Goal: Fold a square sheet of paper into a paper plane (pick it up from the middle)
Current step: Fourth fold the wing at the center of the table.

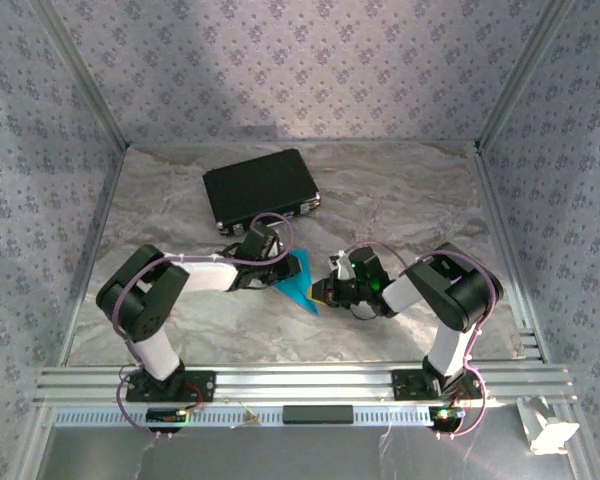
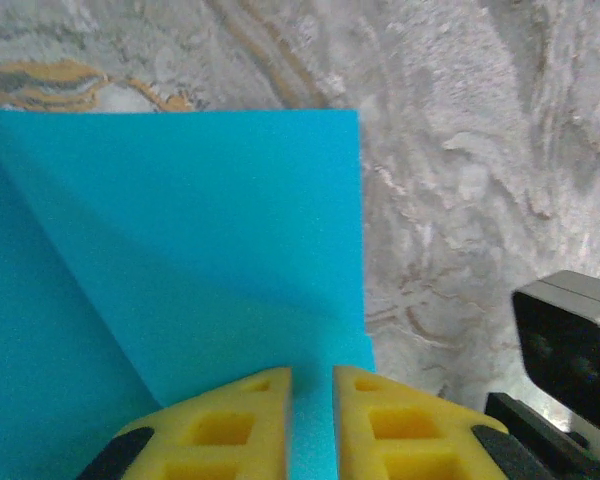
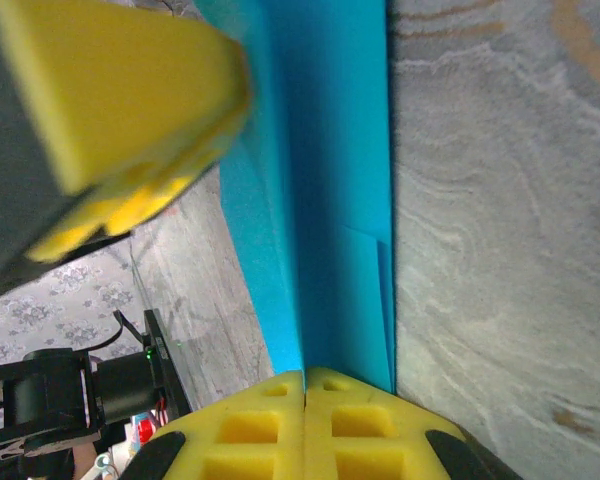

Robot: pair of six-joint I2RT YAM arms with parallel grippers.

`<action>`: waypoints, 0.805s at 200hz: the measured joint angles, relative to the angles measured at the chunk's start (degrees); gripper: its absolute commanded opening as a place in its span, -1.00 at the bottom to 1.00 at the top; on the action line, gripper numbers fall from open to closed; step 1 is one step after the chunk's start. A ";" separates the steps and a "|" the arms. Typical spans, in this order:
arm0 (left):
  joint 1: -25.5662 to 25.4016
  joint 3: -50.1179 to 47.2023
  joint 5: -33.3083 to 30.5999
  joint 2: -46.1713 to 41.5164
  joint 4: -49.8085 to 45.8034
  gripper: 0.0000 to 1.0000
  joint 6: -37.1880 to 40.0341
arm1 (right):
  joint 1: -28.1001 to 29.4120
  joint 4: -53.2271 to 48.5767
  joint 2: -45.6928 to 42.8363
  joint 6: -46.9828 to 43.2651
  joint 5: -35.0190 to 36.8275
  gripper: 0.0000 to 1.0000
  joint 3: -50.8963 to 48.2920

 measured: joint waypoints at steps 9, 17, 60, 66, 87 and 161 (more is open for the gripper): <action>0.00 -0.20 -0.74 -1.75 -0.76 -0.63 0.13 | 0.00 0.00 0.00 0.00 0.00 -1.00 0.00; 0.00 -0.68 -1.62 -3.54 -1.11 -0.63 0.13 | -0.02 0.00 0.00 0.00 0.00 -1.00 0.00; 0.02 -3.67 -3.87 -6.62 -3.34 -0.79 -0.55 | -0.02 -0.02 0.00 0.00 0.00 -1.00 0.00; 0.02 -4.20 -4.13 -6.60 -3.72 -0.81 -0.74 | -0.02 -0.02 0.00 0.00 0.00 -1.00 0.00; 0.00 -5.46 -4.55 -6.38 -4.68 -0.82 -1.22 | -0.02 -0.02 0.00 0.02 0.00 -1.00 0.00; 0.00 -5.11 -4.02 -4.07 -5.46 -0.97 -2.95 | 0.00 -0.72 -0.55 0.22 0.63 -1.00 0.00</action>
